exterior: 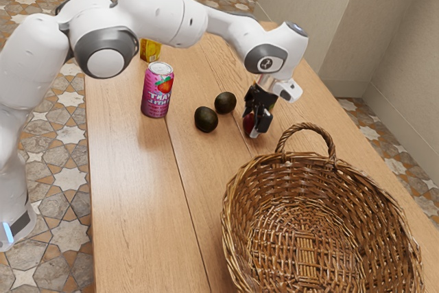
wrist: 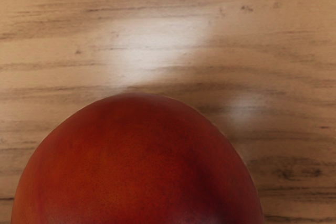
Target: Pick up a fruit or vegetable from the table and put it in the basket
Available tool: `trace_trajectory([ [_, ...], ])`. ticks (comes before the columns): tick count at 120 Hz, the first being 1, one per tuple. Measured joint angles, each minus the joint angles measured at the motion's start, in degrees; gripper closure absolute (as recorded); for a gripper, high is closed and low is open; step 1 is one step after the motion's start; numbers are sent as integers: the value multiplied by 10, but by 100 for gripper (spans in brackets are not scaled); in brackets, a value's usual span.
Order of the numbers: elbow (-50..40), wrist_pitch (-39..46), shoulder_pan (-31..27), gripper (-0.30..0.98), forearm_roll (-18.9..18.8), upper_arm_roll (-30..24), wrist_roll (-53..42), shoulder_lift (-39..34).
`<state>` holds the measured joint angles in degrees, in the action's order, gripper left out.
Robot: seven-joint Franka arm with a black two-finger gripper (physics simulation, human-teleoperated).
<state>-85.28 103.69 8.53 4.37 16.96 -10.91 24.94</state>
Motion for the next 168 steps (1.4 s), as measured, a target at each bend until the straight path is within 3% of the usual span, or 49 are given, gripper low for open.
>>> trace_trajectory([
  [26,0,0,1,15,2,0,1,5],
  [59,15,-1,2,21,-1,-2,1,6],
  [168,57,-32,2,22,0,-5,1,35],
])
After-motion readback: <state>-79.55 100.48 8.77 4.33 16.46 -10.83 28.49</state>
